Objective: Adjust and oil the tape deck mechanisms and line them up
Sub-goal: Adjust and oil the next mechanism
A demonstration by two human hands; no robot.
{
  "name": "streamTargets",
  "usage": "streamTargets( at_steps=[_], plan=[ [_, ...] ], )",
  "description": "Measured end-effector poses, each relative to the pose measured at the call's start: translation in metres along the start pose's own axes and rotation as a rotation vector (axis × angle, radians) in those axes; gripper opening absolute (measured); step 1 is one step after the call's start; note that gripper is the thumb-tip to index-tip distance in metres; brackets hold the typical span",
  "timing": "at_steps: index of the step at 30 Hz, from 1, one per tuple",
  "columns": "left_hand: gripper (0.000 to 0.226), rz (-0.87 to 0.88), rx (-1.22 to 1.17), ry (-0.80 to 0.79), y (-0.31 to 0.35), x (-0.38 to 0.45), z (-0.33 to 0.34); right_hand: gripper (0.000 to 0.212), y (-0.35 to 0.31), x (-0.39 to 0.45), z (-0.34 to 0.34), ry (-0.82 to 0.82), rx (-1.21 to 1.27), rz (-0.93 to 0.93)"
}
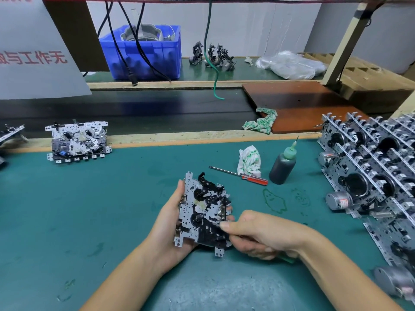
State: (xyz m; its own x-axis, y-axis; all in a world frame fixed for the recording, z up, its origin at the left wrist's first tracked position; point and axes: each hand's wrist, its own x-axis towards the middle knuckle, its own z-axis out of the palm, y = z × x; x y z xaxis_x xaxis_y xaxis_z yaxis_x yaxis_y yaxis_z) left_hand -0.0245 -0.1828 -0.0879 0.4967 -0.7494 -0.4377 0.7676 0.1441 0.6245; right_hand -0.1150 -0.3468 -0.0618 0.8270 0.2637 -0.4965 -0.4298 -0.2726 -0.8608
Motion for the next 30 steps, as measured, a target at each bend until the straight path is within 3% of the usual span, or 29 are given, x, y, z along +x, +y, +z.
streamTargets(
  at_steps=[4, 8, 16, 19, 21, 24, 30],
  plan=[
    [0.071, -0.013, -0.13, -0.02, 0.001, -0.007, 0.003, 0.058, 0.004, -0.006, -0.006, 0.104, 0.113, -0.115],
    [0.096, 0.003, -0.357, -0.032, 0.005, -0.013, 0.005, 0.035, 0.008, -0.009, -0.024, 0.363, 0.376, -0.198],
    [0.099, -0.017, -0.49, -0.083, 0.009, -0.014, 0.008, 0.038, 0.015, 0.003, -0.024, 0.662, 0.002, -0.175],
    [0.098, 0.002, -0.46, -0.09, 0.009, -0.012, 0.004, 0.038, 0.013, 0.002, -0.022, 0.583, 0.098, -0.206],
    [0.097, -0.017, -0.391, -0.089, 0.006, -0.011, 0.001, 0.038, 0.01, 0.0, -0.018, 0.43, 0.217, -0.199],
    [0.092, -0.059, -0.187, -0.082, -0.002, -0.009, 0.0, 0.04, 0.005, 0.0, -0.008, 0.25, 0.201, -0.133],
    [0.076, -0.073, -0.063, -0.033, -0.008, 0.0, -0.004, 0.043, 0.004, 0.0, 0.001, 0.202, 0.135, -0.04]
  ],
)
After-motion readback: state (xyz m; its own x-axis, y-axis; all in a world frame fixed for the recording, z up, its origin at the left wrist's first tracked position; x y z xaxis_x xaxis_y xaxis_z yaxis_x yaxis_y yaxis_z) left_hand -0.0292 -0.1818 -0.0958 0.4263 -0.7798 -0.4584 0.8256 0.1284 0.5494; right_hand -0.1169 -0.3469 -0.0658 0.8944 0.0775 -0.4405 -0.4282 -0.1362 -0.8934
